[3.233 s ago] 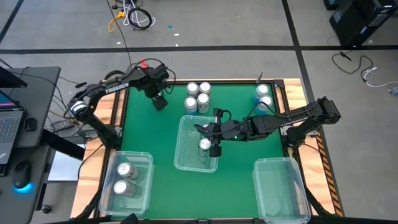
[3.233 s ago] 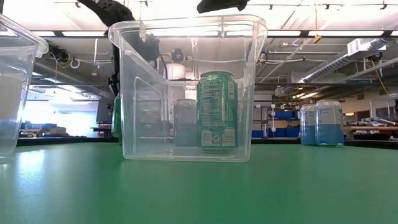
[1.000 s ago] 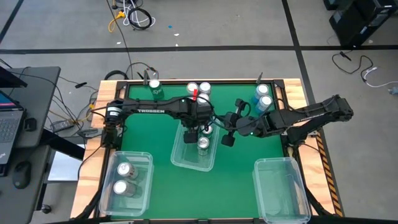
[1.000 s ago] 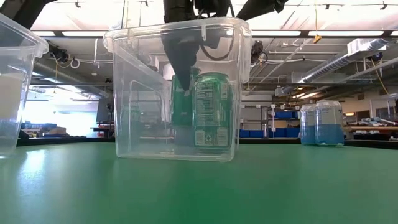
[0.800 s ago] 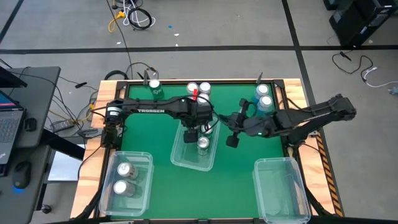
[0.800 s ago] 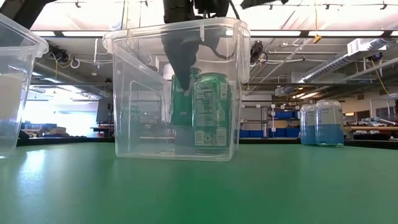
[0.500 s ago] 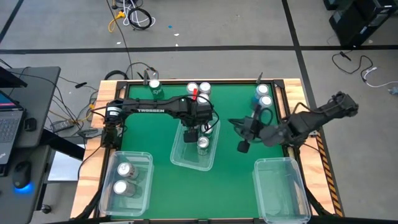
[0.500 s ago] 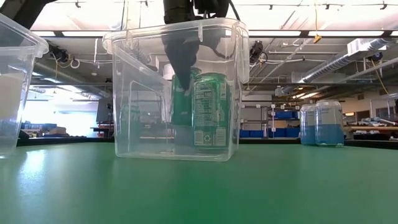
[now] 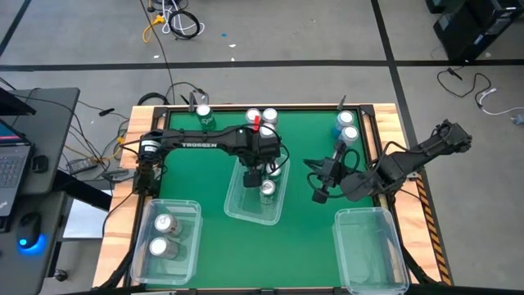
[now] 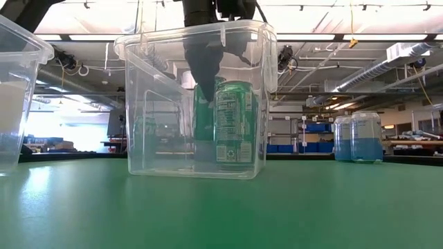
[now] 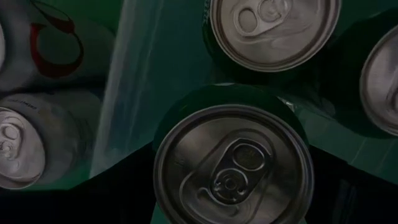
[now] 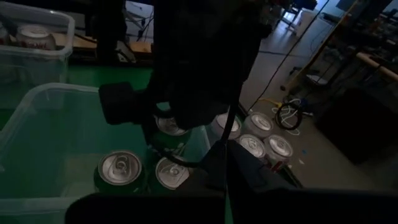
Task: Sort soda cans
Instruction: Put the green soda can into the top transparent bin
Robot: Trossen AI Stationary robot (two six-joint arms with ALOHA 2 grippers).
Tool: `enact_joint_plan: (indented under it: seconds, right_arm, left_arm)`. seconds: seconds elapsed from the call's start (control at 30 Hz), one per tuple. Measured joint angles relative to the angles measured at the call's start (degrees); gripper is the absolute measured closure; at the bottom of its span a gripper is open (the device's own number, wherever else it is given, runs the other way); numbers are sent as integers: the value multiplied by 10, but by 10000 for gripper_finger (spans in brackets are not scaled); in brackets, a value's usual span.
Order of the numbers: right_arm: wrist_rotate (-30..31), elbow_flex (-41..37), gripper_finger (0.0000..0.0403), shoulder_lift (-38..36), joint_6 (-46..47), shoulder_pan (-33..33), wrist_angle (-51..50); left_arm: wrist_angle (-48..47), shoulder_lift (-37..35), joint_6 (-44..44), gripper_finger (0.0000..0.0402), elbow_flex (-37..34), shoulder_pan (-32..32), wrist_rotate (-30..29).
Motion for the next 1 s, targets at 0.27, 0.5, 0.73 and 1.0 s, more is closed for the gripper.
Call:
enact_joint_plan:
  seconds: [0.27,0.5,0.73,1.0]
  right_arm:
    - [-1,0,403,0,-15,0,18]
    - [-1,0,403,0,-17,0,22]
    - [-2,0,403,0,-25,0,24]
    - [-2,0,403,0,-27,0,26]
  left_arm:
    - [40,-1,-8,109,-77,-1,7]
    - [57,-2,-8,109,-83,-1,-2]
    - [41,2,-7,26,-69,-1,-19]
    - [-19,2,5,82,-17,-4,-62]
